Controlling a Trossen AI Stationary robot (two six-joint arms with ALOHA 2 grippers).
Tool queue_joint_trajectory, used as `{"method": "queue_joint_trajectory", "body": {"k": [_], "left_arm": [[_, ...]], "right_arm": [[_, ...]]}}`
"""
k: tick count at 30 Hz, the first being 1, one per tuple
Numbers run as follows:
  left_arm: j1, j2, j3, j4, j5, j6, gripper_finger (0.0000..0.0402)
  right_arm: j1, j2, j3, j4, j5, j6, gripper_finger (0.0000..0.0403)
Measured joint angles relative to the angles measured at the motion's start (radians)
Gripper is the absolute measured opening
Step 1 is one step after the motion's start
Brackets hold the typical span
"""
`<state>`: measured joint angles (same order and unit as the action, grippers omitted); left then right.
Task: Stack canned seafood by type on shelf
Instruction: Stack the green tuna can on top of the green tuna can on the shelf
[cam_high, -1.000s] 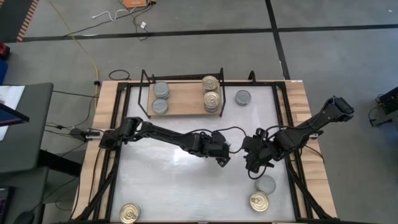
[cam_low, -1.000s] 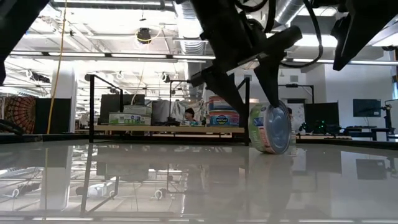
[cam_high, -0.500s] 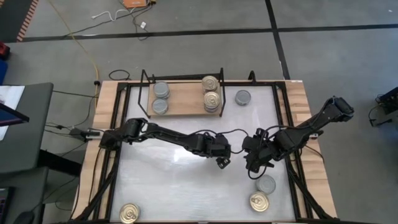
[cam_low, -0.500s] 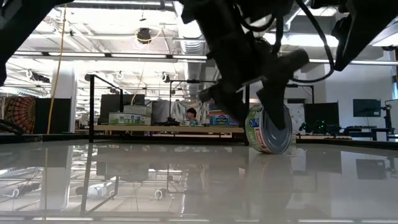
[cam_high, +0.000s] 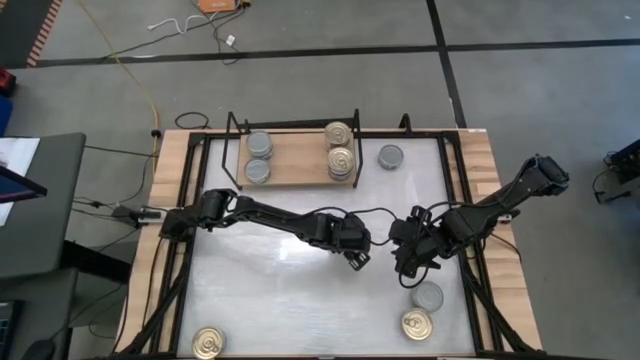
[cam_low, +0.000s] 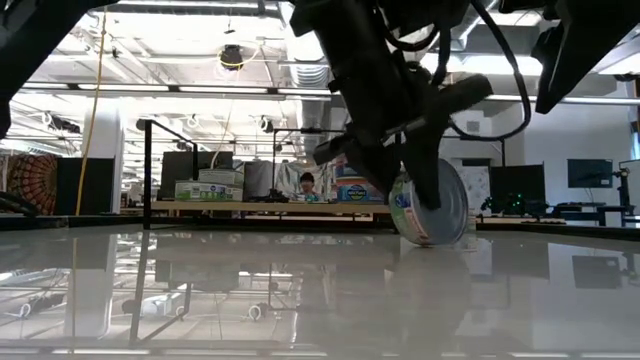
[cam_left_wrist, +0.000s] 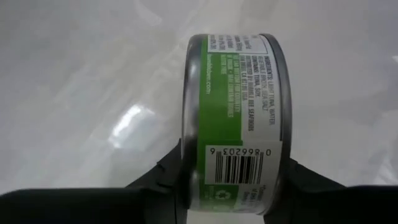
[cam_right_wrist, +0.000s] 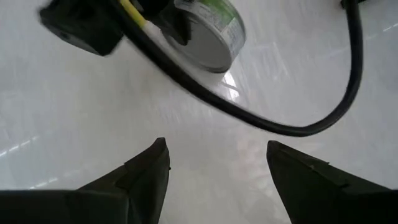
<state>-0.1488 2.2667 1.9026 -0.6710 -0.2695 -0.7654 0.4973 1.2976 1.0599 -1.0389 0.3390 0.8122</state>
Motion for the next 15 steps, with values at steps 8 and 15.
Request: {"method": "queue_joint_trajectory", "body": {"k": [8,15], "left_arm": [[-0.002,-0.097,-0.024,-0.011,0.026,0.003,0.0126],[-0.044,-0.255,-0.373,0.150,0.042,-0.086,0.0126]], "right_arm": [[0.000,0.000,0.000,0.012,0.001,0.001,0.0292],[0.000,0.000,0.000,0.076,0.001,0.001,0.0292]]}}
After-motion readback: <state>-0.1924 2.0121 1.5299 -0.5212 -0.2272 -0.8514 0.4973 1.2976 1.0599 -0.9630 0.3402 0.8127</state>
